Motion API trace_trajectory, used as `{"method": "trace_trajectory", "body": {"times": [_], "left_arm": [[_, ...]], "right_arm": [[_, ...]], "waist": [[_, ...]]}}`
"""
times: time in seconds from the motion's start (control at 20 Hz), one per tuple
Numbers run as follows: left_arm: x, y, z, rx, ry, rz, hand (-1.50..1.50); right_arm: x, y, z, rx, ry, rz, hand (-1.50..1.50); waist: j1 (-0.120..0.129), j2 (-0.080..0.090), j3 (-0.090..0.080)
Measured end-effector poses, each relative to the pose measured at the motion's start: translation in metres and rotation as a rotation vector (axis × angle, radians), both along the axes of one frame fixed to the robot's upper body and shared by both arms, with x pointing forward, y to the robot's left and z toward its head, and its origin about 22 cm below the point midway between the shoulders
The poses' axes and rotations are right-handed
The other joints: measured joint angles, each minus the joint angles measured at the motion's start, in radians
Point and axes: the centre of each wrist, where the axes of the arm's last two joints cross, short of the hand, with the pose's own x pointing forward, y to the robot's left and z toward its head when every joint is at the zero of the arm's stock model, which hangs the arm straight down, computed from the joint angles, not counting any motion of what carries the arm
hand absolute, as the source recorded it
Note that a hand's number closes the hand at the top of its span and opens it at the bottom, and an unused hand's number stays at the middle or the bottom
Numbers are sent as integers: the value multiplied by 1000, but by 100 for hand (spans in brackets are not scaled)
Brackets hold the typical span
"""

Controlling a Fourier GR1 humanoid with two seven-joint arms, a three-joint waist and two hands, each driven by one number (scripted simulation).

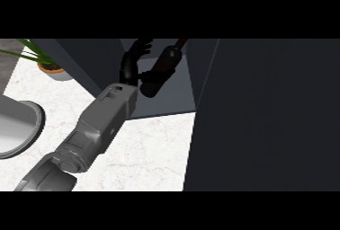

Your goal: Pick up the wine, place it into the cabinet and close the cabinet

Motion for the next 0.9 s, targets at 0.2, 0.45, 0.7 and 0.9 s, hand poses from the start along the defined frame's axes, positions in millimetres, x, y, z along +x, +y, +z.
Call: {"method": "trace_trajectory", "body": {"times": [0.2, 0.45, 0.7, 0.9], "left_arm": [[5, 7, 6, 47, -14, 39, -150], [7, 9, 11, 37, -33, 65, -150], [9, 4, 16, -33, -75, -21, 150], [12, -4, 26, -135, -107, -87, 150]], "right_arm": [[0, 0, 0, 2, -13, 8, -150], [-2, 0, -2, 3, -20, 21, -150], [-1, 0, -2, 4, -16, 19, -150], [0, -2, -1, -7, -16, 13, -150]], "waist": [[-6, 3, 0], [-13, 4, -1], [-3, 2, -2], [9, -1, -2]]}}
